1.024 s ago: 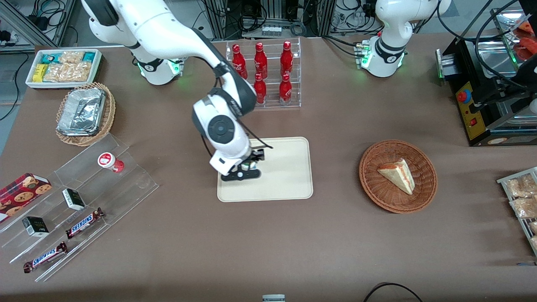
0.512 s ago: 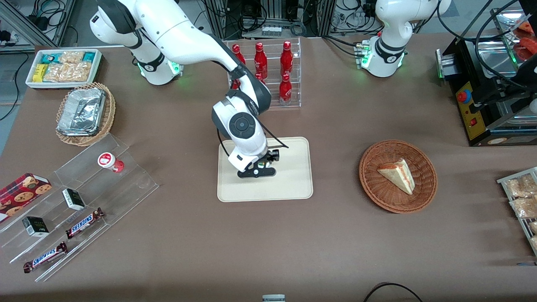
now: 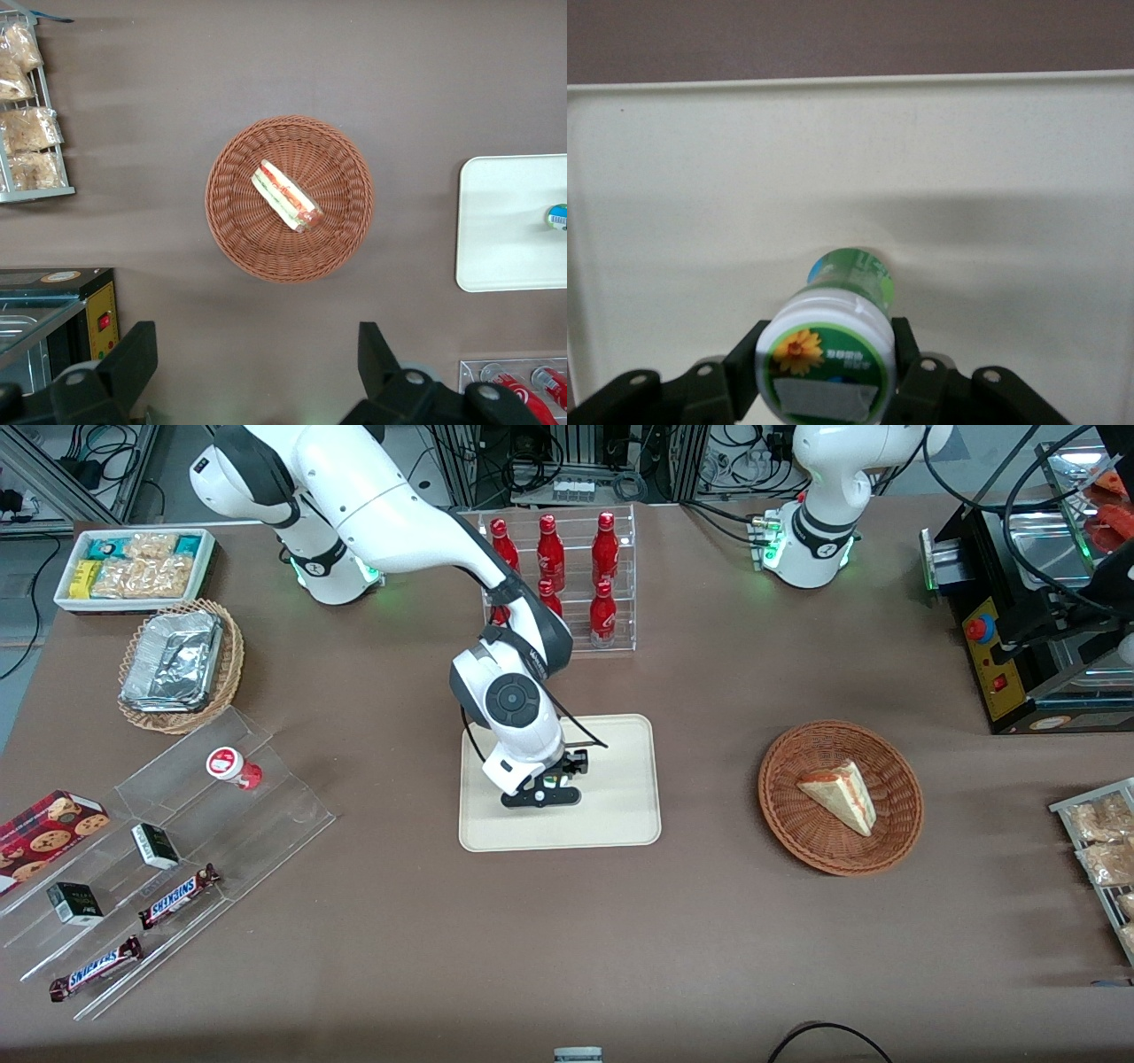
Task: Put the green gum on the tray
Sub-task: 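Lower the held gum container onto the tray and open the right gripper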
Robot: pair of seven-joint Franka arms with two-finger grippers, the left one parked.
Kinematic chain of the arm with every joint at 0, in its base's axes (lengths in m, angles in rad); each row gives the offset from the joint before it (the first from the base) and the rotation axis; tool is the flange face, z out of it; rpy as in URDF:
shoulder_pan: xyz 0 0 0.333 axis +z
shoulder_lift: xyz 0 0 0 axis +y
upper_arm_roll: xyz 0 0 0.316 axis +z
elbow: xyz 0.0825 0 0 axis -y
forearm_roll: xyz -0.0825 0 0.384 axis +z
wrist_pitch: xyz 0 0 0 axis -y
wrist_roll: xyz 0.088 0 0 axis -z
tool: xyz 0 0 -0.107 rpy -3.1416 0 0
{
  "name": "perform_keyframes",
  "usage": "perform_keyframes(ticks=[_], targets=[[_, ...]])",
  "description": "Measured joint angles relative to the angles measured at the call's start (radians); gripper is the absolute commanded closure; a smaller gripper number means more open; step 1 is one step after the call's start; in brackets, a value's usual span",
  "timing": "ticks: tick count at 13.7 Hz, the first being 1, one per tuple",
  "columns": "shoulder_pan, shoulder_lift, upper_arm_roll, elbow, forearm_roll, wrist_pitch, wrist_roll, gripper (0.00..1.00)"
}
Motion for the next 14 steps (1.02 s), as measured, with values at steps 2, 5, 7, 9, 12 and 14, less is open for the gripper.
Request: perform_keyframes(ticks=[2,5,7,9,12,14], targets=[[0.0,0.008,0.0,0.0,0.0,0.01,0.0,0.86],[0.0,0.016,0.0,0.0,0.0,0.019,0.0,0.22],[0.0,0.016,0.0,0.0,0.0,0.021,-0.001,0.01],[0.0,0.016,0.0,0.0,0.0,0.023,-0.002,0.01],[0.0,0.017,0.0,0.0,0.0,0.023,-0.009,0.01],[0.0,0.017,0.0,0.0,0.0,0.023,-0.02,0.01]])
